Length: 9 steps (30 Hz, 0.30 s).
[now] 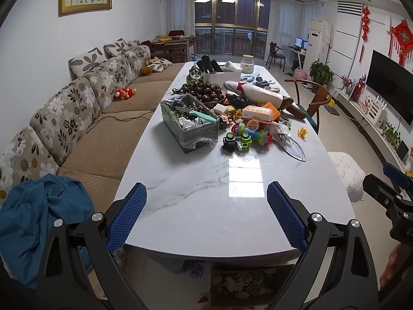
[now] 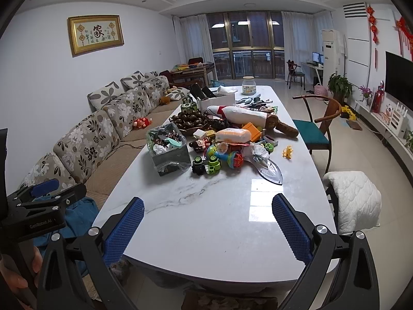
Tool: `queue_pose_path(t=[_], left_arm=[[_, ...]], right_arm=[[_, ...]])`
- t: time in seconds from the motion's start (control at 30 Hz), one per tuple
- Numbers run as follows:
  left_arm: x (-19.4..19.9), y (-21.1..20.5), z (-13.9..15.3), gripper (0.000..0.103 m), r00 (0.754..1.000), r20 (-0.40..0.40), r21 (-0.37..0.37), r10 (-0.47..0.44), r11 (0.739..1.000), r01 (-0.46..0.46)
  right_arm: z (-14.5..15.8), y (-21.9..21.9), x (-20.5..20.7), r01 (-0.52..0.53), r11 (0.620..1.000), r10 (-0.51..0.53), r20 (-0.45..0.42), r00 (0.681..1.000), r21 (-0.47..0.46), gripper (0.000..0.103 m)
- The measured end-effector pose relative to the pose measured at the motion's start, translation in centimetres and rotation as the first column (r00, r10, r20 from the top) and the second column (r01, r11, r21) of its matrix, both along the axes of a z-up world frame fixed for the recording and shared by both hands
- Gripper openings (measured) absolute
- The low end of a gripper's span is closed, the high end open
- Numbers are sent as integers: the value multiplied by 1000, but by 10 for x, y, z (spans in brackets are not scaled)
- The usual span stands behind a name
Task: Collect trash
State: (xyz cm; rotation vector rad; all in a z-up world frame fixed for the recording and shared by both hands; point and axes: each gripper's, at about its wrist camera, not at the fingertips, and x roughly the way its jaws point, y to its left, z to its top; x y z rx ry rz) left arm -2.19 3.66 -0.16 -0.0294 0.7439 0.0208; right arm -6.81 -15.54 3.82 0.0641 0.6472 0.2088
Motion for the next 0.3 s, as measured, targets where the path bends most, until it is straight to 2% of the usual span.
queue_pose_path(t=[0.3], left_arm=[[1,0,-1,92,1000,-1,6,2,1000,-2]], right_arm=[[1,5,-1,1,1000,-1,1,1000,-3,98]])
